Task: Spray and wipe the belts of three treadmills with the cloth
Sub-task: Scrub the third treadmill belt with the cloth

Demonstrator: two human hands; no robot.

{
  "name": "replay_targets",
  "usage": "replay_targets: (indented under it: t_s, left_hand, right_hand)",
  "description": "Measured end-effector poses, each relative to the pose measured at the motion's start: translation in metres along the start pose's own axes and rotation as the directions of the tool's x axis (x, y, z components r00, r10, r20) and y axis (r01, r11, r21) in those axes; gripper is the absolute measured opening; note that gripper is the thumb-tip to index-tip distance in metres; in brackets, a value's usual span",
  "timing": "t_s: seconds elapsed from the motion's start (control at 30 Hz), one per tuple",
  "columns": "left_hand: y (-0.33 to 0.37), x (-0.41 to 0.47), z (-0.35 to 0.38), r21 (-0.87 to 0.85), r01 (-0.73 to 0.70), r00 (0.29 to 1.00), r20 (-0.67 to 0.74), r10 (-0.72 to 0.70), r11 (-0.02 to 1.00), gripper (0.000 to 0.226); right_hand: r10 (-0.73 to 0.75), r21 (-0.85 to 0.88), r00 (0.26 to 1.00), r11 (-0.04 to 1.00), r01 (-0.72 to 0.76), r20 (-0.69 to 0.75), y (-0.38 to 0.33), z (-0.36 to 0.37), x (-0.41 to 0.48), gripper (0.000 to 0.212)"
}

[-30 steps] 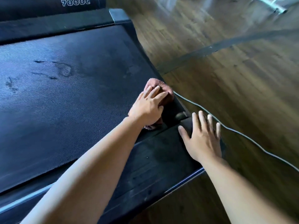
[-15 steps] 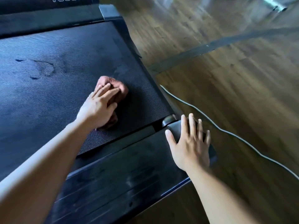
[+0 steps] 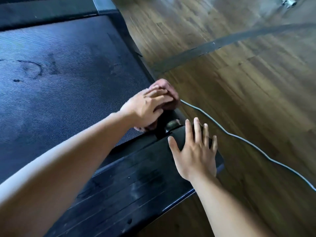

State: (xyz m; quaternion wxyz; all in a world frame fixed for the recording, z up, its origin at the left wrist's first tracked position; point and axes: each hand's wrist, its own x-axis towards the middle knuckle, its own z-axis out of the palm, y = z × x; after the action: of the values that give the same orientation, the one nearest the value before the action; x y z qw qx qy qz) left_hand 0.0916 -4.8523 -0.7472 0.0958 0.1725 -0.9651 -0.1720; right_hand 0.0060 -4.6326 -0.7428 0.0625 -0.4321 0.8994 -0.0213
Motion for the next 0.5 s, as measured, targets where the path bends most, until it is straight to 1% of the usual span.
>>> replay_targets:
  t_s: [0.07,0.13,0.3,0.4,0.5]
  left_hand:
    - [0.019,-0.024,0.004,-0.008,-0.034,0.999,0.042,0.034,0.999,0.059]
    - [0.026,-0.051,0.004,-0.015,-0.025,0.997,0.071,0.026,1.0,0.059]
    - [-0.006,-0.098,-0.008,-0.005,0.014,0.999,0.034,-0.013,1.0,0.054]
    - [-0.041,-0.09,-0.018,-0.037,0.126,0.992,-0.025,-0.126,0.991,0.059]
    - [-0.071,-0.055,-0.026,-0.071,0.312,0.941,-0.116,-0.318,0.947,0.058]
  right_hand:
    - [0.01,-0.004,1.0,1.0,-0.01,-0.003,-0.001,0.0,0.0,0.084]
    - [0.006,-0.007,1.0,1.0,-0.006,0.0,-0.001,-0.001,0.0,0.084]
    - [-0.007,-0.012,1.0,1.0,0.007,-0.003,0.0,-0.002,0.0,0.082]
    - [-0.011,-0.02,1.0,1.0,0.011,-0.001,0.001,0.0,0.0,0.081]
    - [-0.007,-0.023,1.0,1.0,0.007,-0.003,0.001,0.0,0.0,0.081]
